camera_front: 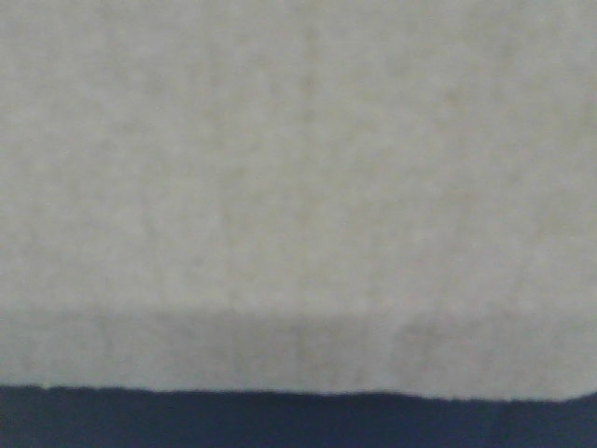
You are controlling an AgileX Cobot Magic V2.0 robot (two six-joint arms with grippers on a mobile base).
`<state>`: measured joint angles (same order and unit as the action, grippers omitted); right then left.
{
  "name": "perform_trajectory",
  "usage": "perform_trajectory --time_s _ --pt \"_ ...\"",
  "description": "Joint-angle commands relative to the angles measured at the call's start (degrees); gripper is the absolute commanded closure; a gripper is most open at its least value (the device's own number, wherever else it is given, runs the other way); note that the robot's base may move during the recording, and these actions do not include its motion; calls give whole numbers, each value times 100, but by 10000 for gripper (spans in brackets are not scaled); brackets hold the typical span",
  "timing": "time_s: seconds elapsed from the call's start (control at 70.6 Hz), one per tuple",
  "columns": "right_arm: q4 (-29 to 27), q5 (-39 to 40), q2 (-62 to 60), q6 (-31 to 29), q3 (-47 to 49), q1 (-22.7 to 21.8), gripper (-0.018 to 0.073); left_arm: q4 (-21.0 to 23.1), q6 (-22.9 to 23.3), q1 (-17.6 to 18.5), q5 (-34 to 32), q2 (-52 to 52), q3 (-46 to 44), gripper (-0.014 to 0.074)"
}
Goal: Grab box from left shelf to table start
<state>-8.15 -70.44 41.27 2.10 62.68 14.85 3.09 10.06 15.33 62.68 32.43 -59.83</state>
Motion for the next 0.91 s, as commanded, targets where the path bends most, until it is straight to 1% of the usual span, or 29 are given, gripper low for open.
perform_trajectory --time_s 0.0,0.892 --pt "-687 701 57 -173 163 46 501 1503 141 110 -1090 -23 -256 692" --pt "-687 701 57 -173 163 46 501 1527 141 110 -1101 -23 -256 692"
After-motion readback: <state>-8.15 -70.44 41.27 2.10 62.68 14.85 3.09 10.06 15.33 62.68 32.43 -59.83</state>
